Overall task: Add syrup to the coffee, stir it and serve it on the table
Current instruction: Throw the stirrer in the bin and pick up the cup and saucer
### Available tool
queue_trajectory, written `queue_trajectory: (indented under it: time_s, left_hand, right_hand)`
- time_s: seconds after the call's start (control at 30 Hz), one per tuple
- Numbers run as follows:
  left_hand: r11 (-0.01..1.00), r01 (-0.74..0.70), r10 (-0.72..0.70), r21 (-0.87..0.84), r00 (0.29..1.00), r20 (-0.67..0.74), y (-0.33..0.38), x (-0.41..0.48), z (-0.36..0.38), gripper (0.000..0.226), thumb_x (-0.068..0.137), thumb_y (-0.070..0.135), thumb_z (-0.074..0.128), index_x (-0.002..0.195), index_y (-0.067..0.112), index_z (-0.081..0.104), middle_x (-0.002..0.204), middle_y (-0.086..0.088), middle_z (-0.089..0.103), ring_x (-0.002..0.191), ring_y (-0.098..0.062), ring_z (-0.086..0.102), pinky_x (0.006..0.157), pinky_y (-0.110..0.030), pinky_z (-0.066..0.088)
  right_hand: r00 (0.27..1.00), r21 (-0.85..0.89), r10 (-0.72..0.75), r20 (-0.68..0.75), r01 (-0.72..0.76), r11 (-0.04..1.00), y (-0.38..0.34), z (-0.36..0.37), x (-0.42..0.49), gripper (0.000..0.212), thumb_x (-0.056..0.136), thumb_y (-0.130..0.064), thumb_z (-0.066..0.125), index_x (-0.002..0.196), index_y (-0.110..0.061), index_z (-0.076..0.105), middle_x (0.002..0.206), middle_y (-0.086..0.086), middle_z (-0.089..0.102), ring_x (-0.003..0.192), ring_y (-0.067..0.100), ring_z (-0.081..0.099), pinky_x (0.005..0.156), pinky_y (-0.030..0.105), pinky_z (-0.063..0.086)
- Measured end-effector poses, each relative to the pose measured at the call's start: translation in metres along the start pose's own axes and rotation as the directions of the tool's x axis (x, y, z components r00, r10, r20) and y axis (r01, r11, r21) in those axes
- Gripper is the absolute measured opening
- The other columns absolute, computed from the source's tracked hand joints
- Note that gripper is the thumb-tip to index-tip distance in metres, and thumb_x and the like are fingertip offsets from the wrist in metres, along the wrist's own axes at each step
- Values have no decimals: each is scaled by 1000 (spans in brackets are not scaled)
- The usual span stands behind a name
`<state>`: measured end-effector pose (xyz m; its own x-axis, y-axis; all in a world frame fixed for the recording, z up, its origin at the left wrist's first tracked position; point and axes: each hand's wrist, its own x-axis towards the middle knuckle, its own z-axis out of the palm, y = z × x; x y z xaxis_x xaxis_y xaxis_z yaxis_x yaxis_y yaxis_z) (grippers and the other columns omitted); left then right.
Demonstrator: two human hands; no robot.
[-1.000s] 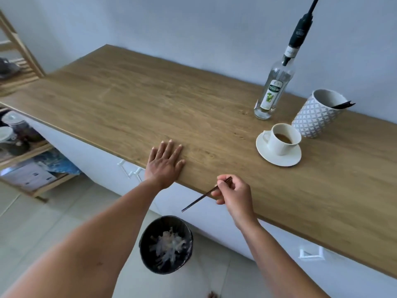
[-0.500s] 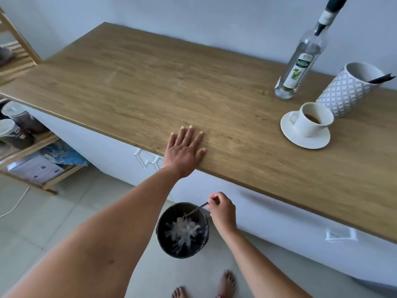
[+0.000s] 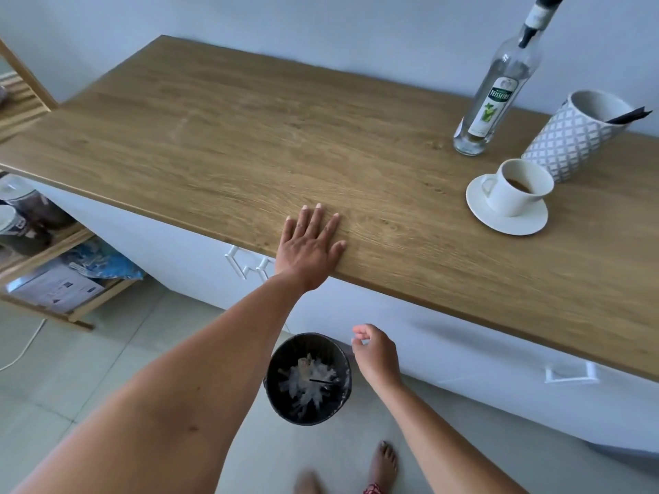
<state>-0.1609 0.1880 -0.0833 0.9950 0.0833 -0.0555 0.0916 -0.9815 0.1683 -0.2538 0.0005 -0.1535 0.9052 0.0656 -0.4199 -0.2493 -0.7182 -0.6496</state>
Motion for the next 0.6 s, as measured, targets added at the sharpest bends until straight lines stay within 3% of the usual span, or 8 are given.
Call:
queue_trajectory:
  time_s: [0.17,0.27,0.43,0.6]
  left_hand:
    - [1000,19,-19,-5,1000,16,3,-1,-4,66,96,63,6,157,37,2,168,3,-4,153,-20,-11,123,-45,-7]
    - [997,73,-72,-31,997,37,11,0,-7,64,98,61,11,157,36,5,168,2,-2,153,-21,-10,123,-47,-7]
    - [974,212,-206,-79,975,80,43,7,-12,66,98,56,24,158,29,12,168,-9,-1,153,-31,-9,122,-53,-6]
    - [949,257,-252,-183,966,50,83,19,-20,58,95,45,44,149,26,38,164,-9,20,152,-31,8,122,-51,5]
  right_hand:
    - [989,90,-119,-87,127,988,-20,-35,-8,19,92,-18,56,103,-23,71,104,-10,70,83,2,59,71,11,39]
    - [967,162,-202,-158,227,960,-32,-65,-16,17,91,-20,58,95,-29,72,94,-19,70,80,-8,59,67,1,38]
    - [911,241,-280,-304,358,902,-44,-129,-11,17,88,-12,62,90,-24,73,81,-11,70,75,14,68,72,29,56]
    - [891,251,-201,-408,321,913,-35,-196,20,19,87,-10,60,86,-25,71,80,-9,71,75,20,69,77,33,56]
